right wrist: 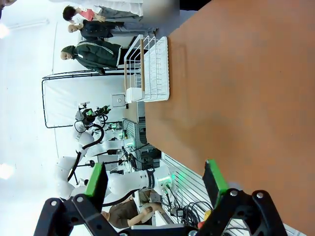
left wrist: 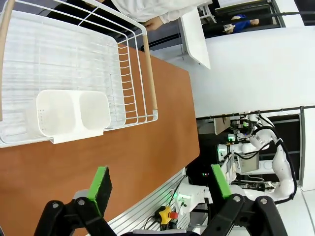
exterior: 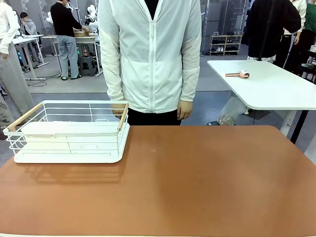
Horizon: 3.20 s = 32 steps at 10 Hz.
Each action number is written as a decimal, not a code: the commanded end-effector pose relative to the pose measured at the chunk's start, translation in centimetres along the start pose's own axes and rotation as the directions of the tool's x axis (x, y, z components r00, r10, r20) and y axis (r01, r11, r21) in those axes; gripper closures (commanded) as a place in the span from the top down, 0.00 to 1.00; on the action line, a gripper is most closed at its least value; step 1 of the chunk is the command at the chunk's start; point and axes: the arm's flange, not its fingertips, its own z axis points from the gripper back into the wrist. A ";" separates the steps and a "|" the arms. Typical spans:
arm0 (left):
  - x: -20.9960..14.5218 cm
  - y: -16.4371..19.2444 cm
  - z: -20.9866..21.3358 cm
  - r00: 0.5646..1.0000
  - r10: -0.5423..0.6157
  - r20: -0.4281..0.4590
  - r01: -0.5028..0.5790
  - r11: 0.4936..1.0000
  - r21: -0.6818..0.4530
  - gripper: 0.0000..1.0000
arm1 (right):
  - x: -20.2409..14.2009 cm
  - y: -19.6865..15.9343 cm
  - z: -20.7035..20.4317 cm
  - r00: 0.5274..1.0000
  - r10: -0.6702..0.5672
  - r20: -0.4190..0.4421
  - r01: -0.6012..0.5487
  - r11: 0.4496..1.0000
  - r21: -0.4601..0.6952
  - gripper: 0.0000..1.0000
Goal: Clean the table.
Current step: Pick up the Lint Roller when the human hands it over.
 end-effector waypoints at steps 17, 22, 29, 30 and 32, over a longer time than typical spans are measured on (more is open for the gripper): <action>0.0 -0.1 0.2 1.000 -0.004 0.005 0.004 1.000 -0.010 1.00 | 0.0 0.1 0.0 1.000 0.005 -0.001 -0.005 1.000 0.009 1.00; 0.0 -0.1 0.2 1.000 -0.004 0.005 0.004 1.000 -0.010 1.00 | 0.0 0.1 0.0 1.000 0.005 -0.001 -0.005 1.000 0.009 1.00; 0.0 -0.1 0.2 1.000 -0.004 0.005 0.004 1.000 -0.010 1.00 | 0.0 0.1 0.0 1.000 0.005 -0.001 -0.005 1.000 0.009 1.00; 0.0 -0.1 0.2 1.000 -0.004 0.005 0.004 1.000 -0.010 1.00 | 0.0 0.1 0.0 1.000 0.005 -0.001 -0.005 1.000 0.009 1.00; 0.0 -0.1 0.2 1.000 -0.004 0.005 0.004 1.000 -0.010 1.00 | 0.0 0.1 0.0 1.000 0.005 -0.001 -0.005 1.000 0.009 1.00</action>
